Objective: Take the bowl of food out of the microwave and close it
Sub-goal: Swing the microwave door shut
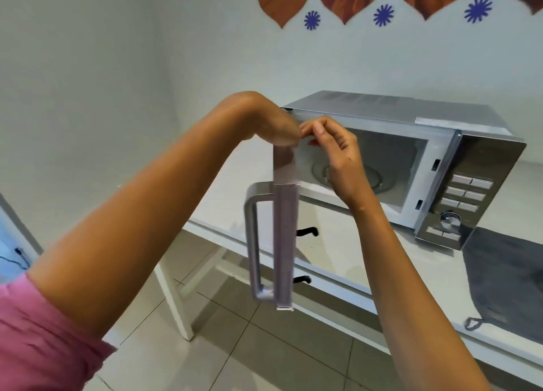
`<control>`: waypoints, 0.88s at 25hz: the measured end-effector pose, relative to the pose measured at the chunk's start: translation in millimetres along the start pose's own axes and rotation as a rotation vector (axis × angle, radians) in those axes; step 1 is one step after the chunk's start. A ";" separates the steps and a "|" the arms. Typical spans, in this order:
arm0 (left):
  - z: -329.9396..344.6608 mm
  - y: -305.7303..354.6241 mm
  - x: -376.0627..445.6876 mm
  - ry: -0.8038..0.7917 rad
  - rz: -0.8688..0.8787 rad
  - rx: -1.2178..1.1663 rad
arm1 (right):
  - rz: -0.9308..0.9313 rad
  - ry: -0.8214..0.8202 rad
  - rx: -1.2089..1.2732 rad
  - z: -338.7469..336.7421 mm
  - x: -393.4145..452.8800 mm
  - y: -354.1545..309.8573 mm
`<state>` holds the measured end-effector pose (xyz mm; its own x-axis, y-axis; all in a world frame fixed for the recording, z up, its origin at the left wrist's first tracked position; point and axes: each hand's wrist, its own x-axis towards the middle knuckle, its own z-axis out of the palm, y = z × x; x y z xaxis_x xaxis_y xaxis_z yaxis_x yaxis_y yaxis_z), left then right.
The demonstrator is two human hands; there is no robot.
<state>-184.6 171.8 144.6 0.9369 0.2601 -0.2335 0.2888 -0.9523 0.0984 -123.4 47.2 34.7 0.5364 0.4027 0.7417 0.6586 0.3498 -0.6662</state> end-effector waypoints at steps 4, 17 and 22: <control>10.2 28.2 19.7 0.003 0.109 -0.002 | 0.103 -0.083 -0.034 -38.8 -7.5 -16.1; 39.0 100.3 114.2 0.402 0.786 -0.051 | 0.407 -0.017 -0.737 -147.7 -10.8 -44.9; 52.0 111.5 151.7 0.485 0.773 -0.064 | 0.478 0.168 -1.069 -156.2 -1.0 -24.8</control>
<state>-20.5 96.7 69.8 0.8498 -0.3939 0.3503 -0.4564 -0.8823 0.1150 -57.8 -94.0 62.6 0.8583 0.1563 0.4888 0.4365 -0.7234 -0.5349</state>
